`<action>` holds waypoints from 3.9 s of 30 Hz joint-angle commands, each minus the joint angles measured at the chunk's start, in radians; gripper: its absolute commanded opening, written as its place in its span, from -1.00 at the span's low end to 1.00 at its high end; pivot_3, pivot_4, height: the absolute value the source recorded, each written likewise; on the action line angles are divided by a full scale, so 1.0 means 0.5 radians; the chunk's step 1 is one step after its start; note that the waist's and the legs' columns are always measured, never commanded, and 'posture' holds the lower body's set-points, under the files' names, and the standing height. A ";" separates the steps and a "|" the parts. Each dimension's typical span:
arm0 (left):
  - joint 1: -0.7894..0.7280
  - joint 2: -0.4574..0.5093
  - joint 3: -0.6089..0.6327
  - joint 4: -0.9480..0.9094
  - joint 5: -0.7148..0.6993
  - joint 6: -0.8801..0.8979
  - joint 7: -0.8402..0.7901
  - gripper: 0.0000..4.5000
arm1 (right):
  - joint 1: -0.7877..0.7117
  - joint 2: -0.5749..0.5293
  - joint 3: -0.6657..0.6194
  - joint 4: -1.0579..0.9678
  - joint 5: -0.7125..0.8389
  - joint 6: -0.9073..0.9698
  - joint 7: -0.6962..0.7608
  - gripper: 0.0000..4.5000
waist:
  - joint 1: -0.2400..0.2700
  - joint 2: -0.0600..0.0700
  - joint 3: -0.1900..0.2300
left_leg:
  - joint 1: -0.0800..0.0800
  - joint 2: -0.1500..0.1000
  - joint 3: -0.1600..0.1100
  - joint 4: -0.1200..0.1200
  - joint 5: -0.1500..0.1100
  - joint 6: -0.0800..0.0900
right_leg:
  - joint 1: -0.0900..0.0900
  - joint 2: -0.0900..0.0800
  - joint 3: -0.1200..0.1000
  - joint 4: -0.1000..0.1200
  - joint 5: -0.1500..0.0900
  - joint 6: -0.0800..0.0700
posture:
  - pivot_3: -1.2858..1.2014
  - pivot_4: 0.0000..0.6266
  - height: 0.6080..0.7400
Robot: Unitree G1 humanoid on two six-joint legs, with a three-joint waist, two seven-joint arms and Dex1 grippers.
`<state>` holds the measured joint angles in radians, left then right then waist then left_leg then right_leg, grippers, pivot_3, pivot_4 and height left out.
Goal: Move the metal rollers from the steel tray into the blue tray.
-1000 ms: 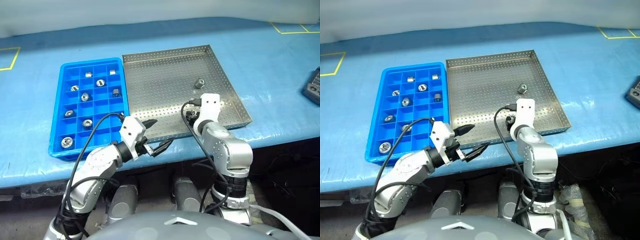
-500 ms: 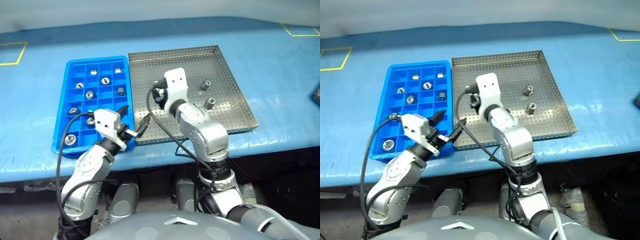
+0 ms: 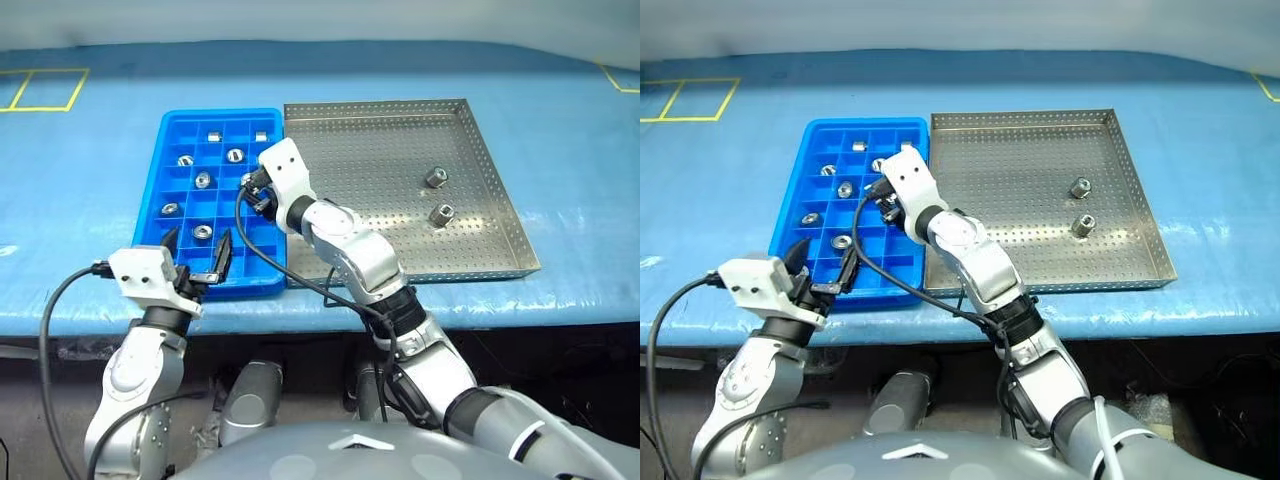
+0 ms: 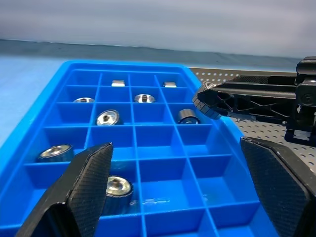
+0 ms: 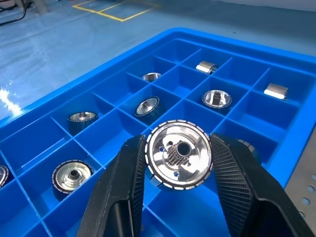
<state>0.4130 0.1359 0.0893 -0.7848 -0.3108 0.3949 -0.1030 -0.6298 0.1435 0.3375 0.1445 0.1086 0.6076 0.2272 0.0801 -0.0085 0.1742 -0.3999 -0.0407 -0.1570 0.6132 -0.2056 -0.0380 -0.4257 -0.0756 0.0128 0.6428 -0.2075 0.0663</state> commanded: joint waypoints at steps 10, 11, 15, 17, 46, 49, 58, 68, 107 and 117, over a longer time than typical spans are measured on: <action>0.023 -0.020 -0.062 -0.060 0.064 -0.077 0.012 1.00 | -0.477 0.282 -0.052 0.760 0.012 -0.467 0.067 -0.27 | 0.080 0.000 0.000 | 0.000 0.000 0.001 -0.001 0.000 0.000 | -0.002 0.001 0.000 0.000 0.000 0.000 | 0.34 -0.52 1.00; 0.019 -0.020 -0.066 -0.054 0.055 -0.075 0.007 1.00 | -0.488 0.283 -0.063 0.805 0.020 -0.479 0.066 -0.27 | 0.085 0.000 0.000 | 0.000 0.000 0.001 -0.001 0.000 0.000 | -0.002 0.002 0.000 0.000 0.000 -0.001 | 0.34 -0.52 1.00; -0.024 -0.004 -0.069 -0.018 0.051 -0.060 -0.009 1.00 | -0.462 0.264 -0.077 0.824 0.052 -0.468 0.085 0.47 | 0.093 0.000 0.000 | 0.000 0.000 0.001 -0.002 0.000 -0.001 | -0.002 0.002 0.001 0.000 0.000 -0.001 | 0.31 -0.52 1.00; -0.057 0.001 -0.070 0.004 0.028 -0.048 -0.027 1.00 | -0.429 0.244 -0.082 0.763 0.072 -0.430 0.082 0.77 | 0.092 0.000 0.000 | 0.000 0.000 0.001 -0.001 0.000 -0.001 | -0.001 0.002 0.001 0.000 0.000 -0.001 | 0.29 -0.52 1.00; -0.329 0.078 -0.447 0.253 0.088 -0.024 -0.232 1.00 | -0.955 -0.312 -1.180 1.960 -0.044 -1.039 -1.748 0.99 | -0.143 0.001 0.000 | 0.002 0.000 0.006 -0.001 0.002 -0.001 | 0.000 0.002 0.007 0.003 0.007 -0.011 | 0.20 -0.52 1.00; -0.325 0.068 -0.483 0.257 0.103 -0.027 -0.223 1.00 | -0.988 -0.366 -1.241 2.057 -0.025 -1.066 -1.826 0.99 | -0.144 0.001 0.000 | 0.002 0.000 0.007 -0.001 0.002 -0.001 | 0.000 0.002 0.008 0.004 0.007 -0.011 | 0.21 -0.52 1.00; -0.316 0.054 -0.462 0.260 0.109 -0.036 -0.216 1.00 | -1.005 -0.401 -1.329 2.157 0.048 -1.078 -1.798 0.99 | -0.148 0.001 0.000 | 0.005 0.000 0.008 -0.001 0.003 0.000 | 0.003 0.002 0.009 0.004 0.007 -0.010 | 0.21 -0.52 1.00; -0.337 0.041 -0.469 0.293 0.107 -0.037 -0.232 1.00 | -0.987 -0.380 -1.309 2.163 0.030 -1.057 -1.786 0.99 | -0.135 0.001 -0.001 | 0.005 0.000 0.007 -0.001 0.003 0.000 | 0.004 0.002 0.010 0.003 0.007 -0.010 | 0.20 -0.52 1.00; -0.396 0.029 -0.498 0.357 0.094 -0.030 -0.261 1.00 | -0.788 -0.242 -1.263 1.580 -0.025 -0.635 -2.013 0.99 | -0.180 0.003 -0.002 | 0.007 0.000 0.008 0.000 0.003 0.001 | 0.005 0.003 0.012 0.004 0.009 -0.009 | 0.17 -0.52 1.00; -0.398 0.033 -0.490 0.368 0.085 -0.014 -0.276 1.00 | -0.512 0.009 -1.172 0.965 -0.089 -0.361 -2.178 0.99 | -0.186 0.006 -0.002 | 0.008 0.000 0.010 0.000 0.003 0.001 | 0.004 0.003 0.012 0.005 0.009 -0.008 | 0.16 -0.52 1.00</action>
<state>0.2190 0.1552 -0.1521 -0.5913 -0.2572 0.3993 -0.2365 -0.8877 0.1252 -0.2767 0.7172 0.0830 0.4174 -0.8730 -0.0128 -0.0056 0.1731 -0.3962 -0.0407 -0.1521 0.6138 -0.2040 -0.0373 -0.4235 -0.0743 0.0189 0.6453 -0.2030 0.0624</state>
